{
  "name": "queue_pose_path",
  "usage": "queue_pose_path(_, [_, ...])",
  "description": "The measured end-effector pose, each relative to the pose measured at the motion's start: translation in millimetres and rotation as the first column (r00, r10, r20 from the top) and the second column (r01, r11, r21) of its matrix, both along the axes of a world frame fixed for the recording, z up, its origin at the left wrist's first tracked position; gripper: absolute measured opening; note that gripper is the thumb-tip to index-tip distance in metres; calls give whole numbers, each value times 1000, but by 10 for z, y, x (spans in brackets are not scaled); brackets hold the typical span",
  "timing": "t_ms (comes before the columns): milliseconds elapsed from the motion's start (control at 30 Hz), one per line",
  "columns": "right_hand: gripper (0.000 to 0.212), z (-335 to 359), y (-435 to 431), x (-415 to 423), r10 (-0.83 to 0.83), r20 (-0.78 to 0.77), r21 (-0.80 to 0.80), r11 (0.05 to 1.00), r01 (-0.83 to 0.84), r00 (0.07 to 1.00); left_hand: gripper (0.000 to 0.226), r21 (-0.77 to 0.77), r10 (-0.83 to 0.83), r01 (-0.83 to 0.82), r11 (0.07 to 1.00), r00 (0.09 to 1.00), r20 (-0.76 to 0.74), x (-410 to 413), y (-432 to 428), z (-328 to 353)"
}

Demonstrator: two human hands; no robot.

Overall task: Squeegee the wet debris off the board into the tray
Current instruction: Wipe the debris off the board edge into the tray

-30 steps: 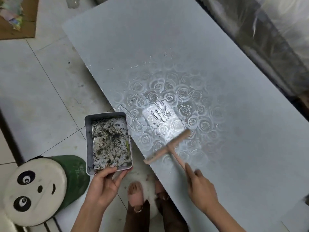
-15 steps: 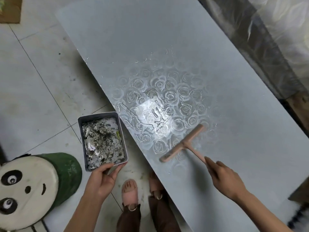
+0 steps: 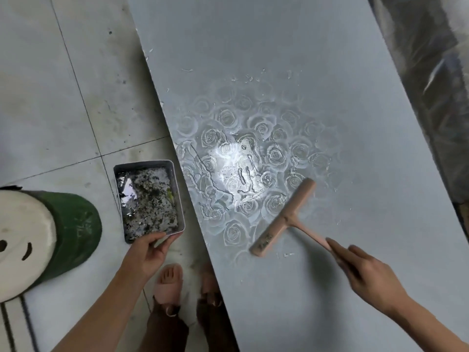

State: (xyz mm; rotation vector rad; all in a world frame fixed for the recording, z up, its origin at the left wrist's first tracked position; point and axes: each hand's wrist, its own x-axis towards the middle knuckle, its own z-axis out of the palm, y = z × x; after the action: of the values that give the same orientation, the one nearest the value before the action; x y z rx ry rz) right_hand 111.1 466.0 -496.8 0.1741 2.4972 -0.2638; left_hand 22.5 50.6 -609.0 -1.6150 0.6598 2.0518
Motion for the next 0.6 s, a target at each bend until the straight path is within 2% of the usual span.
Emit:
queue_pose_path(100, [49, -168, -337, -498, 150, -67, -70, 985, -155, 986, 35, 1, 55, -55, 999, 998, -13, -80, 100, -154])
queue_pose_path(233, [51, -132, -537, -960, 342, -154, -88, 930, -357, 927, 30, -7, 63, -64, 998, 997, -32, -218, 215, -228])
queue_pose_path(367, [45, 109, -239, -1076, 296, -160, -50, 950, -307, 942, 27, -38, 23, -23, 999, 1000, -16, -362, 261, -281])
queue_pose_path(433, [45, 165, -142, -1039, 287, -116, -22, 956, -291, 951, 28, -42, 60, -61, 997, 998, -25, -412, 254, -331])
queue_pose_path(600, [49, -10, -558, -972, 184, -32, -88, 979, -186, 983, 49, -56, 50, -55, 997, 994, -100, -481, 198, -455])
